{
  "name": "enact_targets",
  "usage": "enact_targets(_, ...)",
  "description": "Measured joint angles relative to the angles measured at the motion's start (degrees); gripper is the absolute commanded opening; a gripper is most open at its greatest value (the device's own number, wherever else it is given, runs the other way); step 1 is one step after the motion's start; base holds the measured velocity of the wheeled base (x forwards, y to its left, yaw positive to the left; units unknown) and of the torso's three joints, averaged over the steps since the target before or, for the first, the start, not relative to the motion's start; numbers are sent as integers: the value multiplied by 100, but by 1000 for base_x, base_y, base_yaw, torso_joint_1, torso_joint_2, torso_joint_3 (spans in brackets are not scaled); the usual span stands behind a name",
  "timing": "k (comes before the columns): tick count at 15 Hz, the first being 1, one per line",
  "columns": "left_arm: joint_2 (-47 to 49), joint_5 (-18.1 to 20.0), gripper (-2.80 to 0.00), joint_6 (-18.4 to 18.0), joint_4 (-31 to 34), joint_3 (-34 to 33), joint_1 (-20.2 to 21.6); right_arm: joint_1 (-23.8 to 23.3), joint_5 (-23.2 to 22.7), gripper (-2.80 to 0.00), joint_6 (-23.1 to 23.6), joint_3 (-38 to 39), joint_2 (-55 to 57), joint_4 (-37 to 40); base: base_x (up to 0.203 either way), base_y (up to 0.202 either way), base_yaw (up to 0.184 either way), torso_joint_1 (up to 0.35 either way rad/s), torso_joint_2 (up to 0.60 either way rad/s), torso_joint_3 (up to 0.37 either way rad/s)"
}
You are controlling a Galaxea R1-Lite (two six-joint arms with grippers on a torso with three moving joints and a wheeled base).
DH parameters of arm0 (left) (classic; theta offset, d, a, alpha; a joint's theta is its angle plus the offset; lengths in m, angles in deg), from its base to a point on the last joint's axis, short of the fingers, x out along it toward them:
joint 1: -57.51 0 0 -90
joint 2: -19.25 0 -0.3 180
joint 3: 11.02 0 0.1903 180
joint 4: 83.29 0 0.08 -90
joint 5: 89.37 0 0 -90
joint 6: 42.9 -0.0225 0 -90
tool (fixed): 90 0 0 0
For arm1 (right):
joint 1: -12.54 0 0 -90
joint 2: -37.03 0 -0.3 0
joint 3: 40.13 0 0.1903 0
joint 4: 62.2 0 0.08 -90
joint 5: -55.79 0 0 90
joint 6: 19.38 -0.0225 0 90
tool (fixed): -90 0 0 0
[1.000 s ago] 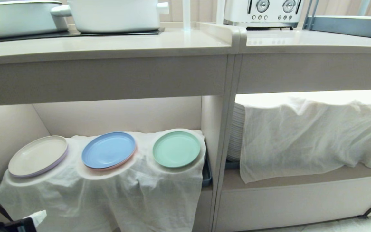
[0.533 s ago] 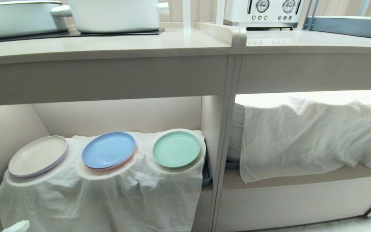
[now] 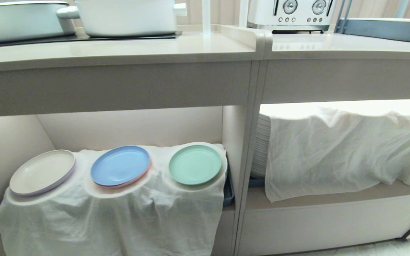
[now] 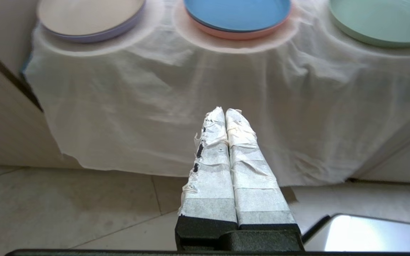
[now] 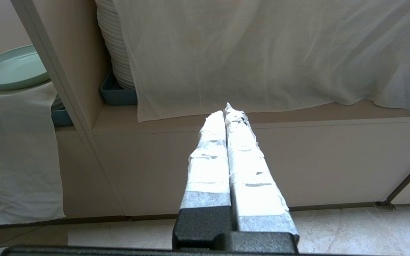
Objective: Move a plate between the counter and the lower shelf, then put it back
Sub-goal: Pick up the plate in the cupboard
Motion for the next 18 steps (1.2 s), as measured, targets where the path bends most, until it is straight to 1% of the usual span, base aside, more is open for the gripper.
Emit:
enact_targets(3,-152,-35,-280,-78,-30,-30,49,0,-2,-280,-2,0,0,0,0,0,0,0,0,0)
enact_targets(5,-188,-12,-280,-238,-33,-111,56,0,0,-280,0,0,0,0,0,0,0,0,0,0)
enact_targets(6,-199,-23,-280,-357,-99,-176,56,0,-2,-280,0,0,0,0,0,0,0,0,0,0)
enact_targets(7,-206,-21,-280,-398,-213,-211,58,0,0,-280,0,0,0,0,0,0,0,0,0,0)
enact_targets(11,-203,16,-280,-412,-325,-285,90,0,0,-280,-3,0,0,0,0,0,0,0,0,0)
enact_targets(13,-188,40,-280,-421,-320,-295,263,0,0,-280,-3,0,0,0,0,0,0,0,0,0)
enact_targets(15,-175,190,-280,-421,-326,-344,508,-2,0,-280,0,0,0,0,0,0,0,0,0,0)
enact_targets(16,-170,254,-280,-415,-396,-380,527,-1,0,-280,-2,0,0,0,0,0,0,0,0,0)
enact_targets(18,-96,232,-280,-426,-550,-417,326,-2,0,-280,-2,0,0,0,0,0,0,0,0,0)
